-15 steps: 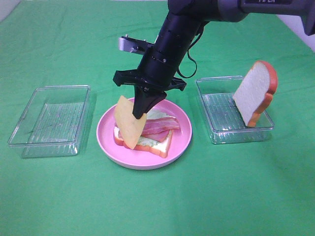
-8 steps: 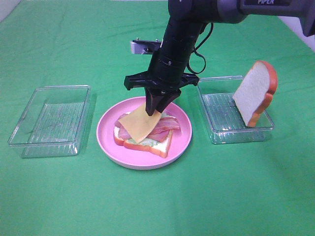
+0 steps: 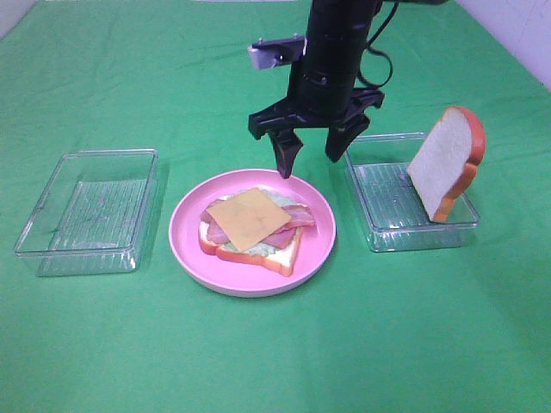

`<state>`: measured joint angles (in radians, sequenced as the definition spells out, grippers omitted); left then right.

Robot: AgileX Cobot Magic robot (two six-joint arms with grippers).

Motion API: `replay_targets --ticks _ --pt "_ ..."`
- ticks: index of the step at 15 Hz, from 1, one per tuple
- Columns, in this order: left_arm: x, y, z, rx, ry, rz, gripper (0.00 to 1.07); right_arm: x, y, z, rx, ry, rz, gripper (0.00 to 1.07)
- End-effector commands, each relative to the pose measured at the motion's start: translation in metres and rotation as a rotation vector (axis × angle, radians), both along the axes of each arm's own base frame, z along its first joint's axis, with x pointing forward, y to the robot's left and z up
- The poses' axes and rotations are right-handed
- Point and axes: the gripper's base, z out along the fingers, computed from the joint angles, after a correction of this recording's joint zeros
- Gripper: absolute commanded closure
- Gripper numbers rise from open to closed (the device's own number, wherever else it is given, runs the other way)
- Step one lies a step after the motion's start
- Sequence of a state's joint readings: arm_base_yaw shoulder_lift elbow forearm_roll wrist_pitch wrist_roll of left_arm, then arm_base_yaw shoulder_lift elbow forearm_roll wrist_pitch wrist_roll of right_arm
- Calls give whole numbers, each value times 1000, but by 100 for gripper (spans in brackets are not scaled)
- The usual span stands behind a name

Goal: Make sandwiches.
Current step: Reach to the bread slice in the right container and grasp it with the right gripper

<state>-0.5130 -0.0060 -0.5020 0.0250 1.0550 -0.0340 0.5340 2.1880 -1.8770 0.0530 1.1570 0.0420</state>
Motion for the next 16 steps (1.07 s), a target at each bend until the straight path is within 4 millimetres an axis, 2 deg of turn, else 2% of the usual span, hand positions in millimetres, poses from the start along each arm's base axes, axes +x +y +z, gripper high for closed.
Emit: replay_targets --ticks 1,2,5,6,7,9,12,13,16 --pt "-2 1 0 -16 -22 -5 26 5 -40 49 -14 -93 -97 38" --pt "-2 1 0 -16 -22 -5 26 7 -49 56 -8 -105 -125 38" --pt "-2 1 0 -16 -22 -5 26 14 -104 85 4 -132 -281 33" --pt "-2 1 0 -16 -22 -5 26 16 -122 86 -7 -115 -323 32" --pt "-2 1 0 -16 -22 -5 26 18 -130 86 -13 -106 -343 31" --pt "-2 1 0 -16 -22 -5 26 28 -164 72 -29 -48 -431 31" --pt "-2 1 0 -16 -22 -5 26 34 -173 59 -15 -10 -450 31" --pt "-2 1 0 -16 -22 -5 26 39 -173 43 -34 23 -440 31" --pt "-2 1 0 -16 -22 -5 26 45 -173 20 -63 71 -436 31"
